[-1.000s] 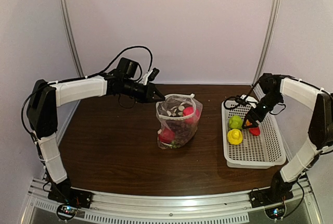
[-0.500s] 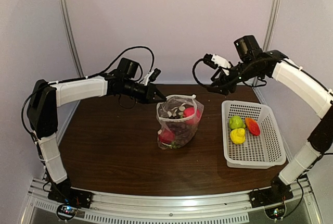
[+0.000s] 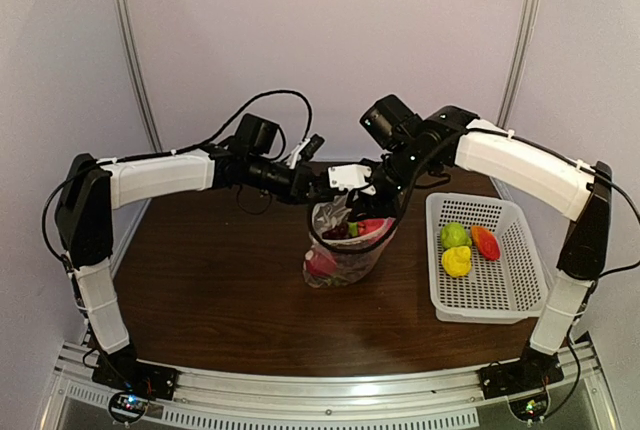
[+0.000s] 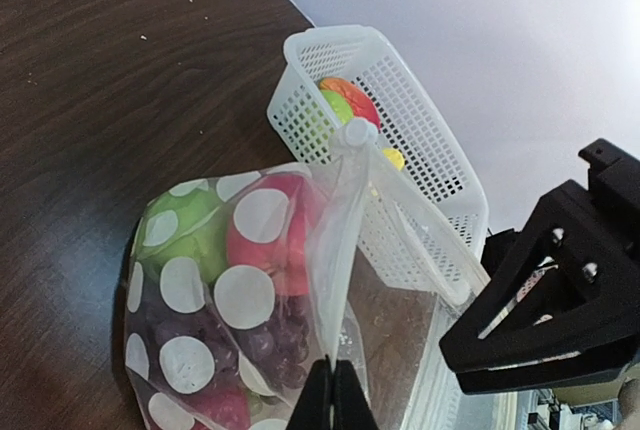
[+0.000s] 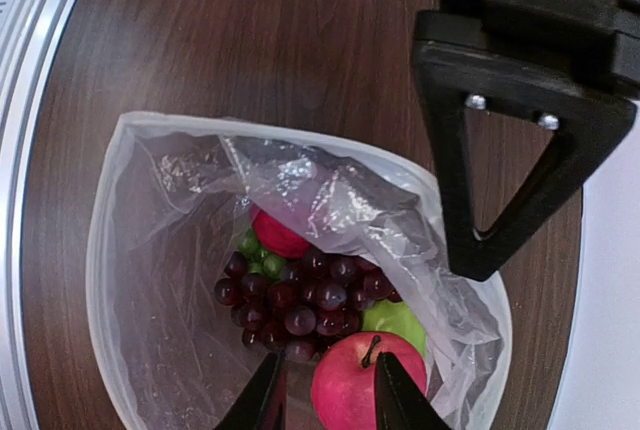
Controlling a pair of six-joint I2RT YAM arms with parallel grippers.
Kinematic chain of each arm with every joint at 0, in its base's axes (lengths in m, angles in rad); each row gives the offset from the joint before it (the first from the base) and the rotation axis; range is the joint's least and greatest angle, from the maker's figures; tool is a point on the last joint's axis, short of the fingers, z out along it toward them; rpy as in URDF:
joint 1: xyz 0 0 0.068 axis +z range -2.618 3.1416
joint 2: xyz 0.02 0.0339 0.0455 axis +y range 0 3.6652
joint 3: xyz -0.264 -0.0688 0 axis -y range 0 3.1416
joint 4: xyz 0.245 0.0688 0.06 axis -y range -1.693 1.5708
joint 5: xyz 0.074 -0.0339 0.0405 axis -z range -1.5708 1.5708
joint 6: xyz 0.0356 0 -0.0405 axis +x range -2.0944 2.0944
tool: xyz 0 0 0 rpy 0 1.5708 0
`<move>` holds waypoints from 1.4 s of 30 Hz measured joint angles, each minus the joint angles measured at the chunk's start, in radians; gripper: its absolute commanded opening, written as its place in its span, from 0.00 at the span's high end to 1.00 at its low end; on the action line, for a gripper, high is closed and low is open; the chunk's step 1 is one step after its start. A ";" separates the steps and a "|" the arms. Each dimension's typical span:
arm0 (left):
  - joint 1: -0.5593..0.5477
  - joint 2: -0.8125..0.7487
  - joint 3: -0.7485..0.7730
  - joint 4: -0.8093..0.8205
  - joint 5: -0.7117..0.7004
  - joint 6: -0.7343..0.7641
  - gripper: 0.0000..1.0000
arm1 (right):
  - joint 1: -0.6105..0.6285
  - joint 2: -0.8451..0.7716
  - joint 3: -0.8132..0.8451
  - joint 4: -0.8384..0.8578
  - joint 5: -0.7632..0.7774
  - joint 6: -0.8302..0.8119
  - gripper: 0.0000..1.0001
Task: Open the zip-top bag and remove the fake food
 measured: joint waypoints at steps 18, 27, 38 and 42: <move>0.000 0.034 0.000 0.000 -0.034 -0.023 1.00 | 0.019 0.117 -0.105 0.060 0.110 -0.039 0.59; 0.005 0.040 0.000 -0.017 -0.084 -0.023 1.00 | 0.018 0.142 -0.187 0.254 0.143 0.016 0.59; 0.025 0.045 0.000 -0.023 -0.105 -0.023 1.00 | 0.018 0.187 -0.206 0.365 0.153 0.068 0.98; 0.026 0.045 0.000 -0.023 -0.105 -0.023 1.00 | 0.018 0.185 -0.208 0.362 0.164 0.068 1.00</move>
